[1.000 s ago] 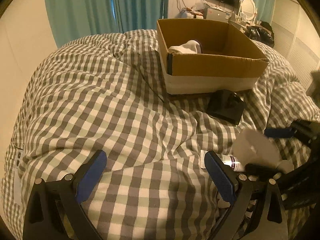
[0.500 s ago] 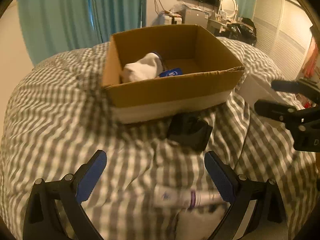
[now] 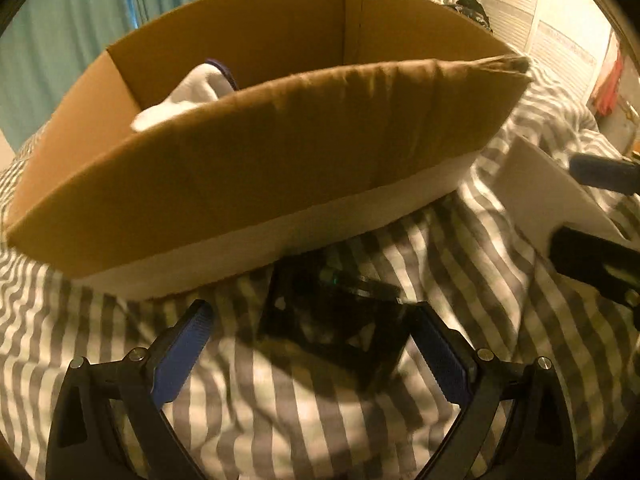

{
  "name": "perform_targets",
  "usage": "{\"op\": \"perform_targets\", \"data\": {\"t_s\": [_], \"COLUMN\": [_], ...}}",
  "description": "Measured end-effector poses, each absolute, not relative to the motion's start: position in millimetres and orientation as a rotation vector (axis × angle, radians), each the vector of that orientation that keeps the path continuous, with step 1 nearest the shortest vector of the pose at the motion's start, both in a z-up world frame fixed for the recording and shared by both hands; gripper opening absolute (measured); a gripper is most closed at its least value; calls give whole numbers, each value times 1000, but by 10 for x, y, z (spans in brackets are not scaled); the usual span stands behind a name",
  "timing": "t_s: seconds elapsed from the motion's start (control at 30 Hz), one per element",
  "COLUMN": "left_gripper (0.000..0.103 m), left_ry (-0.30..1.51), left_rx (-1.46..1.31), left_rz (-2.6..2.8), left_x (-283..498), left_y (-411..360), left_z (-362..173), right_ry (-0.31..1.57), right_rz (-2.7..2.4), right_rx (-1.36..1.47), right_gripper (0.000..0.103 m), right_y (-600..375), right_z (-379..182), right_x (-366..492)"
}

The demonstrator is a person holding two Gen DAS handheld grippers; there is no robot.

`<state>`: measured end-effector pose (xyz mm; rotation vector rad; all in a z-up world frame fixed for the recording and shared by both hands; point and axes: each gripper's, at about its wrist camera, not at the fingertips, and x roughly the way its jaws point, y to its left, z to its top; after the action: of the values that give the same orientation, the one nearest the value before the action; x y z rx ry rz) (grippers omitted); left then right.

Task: Organize objects
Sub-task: 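Grasp the black object with the left gripper while the right gripper grasps the tape roll, then lower the black object and tape roll into the box and open both grippers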

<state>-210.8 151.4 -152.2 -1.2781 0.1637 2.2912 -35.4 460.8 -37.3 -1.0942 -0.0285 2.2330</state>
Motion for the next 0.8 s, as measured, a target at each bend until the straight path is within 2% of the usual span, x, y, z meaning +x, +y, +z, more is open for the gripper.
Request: {"op": "perform_targets", "data": {"t_s": [0.17,0.23,0.3,0.43,0.8], "left_gripper": [99,92,76,75,75], "left_ry": [118,105,102,143,104], "left_rx": [-1304,-1292,-1277,-1286,-1211], "left_rz": [2281,2271,2245,2254,2290], "left_x": [-2196,-2182,-2140,-2037,-1678], "left_y": [1527,1522,1528,1511,1168], "left_z": [-1589,-1575,-1553,-1473,-923], "right_ry": [-15,-26,-35,-40,-125], "right_rz": [2248,2246,2245,2240,2233], "right_rx": [-1068,-1059,-1053,-1060,-1032], "right_gripper": [82,82,82,82,82], "right_y": [4587,4559,4525,4479,4052], "right_z": [-353,-343,-334,-339,-241], "right_x": [-297,-283,-273,-262,-167]}}
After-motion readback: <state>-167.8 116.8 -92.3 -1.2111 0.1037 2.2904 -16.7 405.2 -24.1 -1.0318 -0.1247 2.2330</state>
